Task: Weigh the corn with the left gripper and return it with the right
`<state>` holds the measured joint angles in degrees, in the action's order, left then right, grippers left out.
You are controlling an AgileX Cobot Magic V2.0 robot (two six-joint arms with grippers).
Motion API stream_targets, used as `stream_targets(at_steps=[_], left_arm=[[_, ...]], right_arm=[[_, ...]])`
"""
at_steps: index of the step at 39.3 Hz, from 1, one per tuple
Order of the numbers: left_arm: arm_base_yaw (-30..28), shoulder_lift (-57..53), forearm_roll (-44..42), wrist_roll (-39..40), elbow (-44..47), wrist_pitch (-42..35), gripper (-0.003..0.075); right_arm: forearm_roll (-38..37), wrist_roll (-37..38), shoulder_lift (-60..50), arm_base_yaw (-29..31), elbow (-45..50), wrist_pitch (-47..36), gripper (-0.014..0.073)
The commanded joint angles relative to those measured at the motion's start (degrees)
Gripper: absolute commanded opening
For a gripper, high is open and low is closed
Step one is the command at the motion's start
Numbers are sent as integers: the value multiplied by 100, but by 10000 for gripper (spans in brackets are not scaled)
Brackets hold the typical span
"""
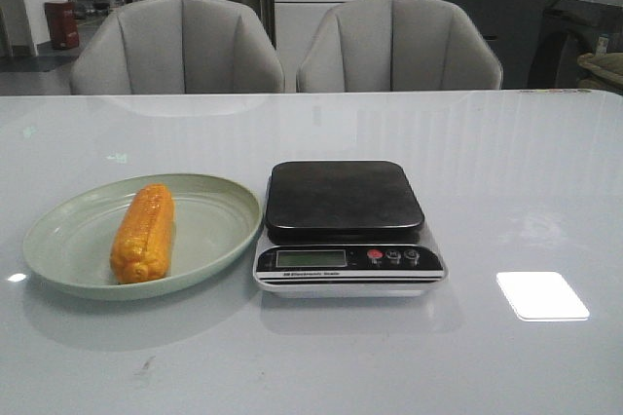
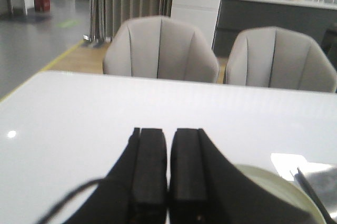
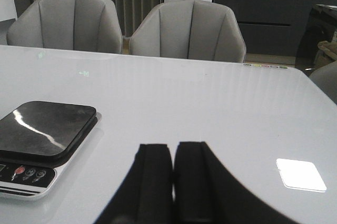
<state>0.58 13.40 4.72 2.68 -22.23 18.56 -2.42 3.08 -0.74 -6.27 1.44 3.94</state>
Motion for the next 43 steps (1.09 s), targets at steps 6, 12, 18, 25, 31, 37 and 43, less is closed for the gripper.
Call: stream_targets(at_steps=[6,12,18,25,31,37,43], left_arm=[[2,628,64,70,-399,97,114],[205,676,-1,86,-315,40,114],[564,864,-79,86,-315,-82,132],[981,1271,-88,86,-486,-84,324],[1151,1942,-88,86,-853,-55,544],[1301,2906,41,86,-1245,135,588],[1562,3915,355,86,-1586,135,587]], right_arm=[[-64,-6,-87,38,64,-449,167],[-64,-6,-87,38,64,-449,167],[-64,-6,-87,38,64,-449,167],[-64,-6,-87,38,64,-449,167],[-64,-6,-87,38,64,-449,167],[-64,-6,-87,38,64,-449,167],[-64,-6,-87,38,64,-449,167]])
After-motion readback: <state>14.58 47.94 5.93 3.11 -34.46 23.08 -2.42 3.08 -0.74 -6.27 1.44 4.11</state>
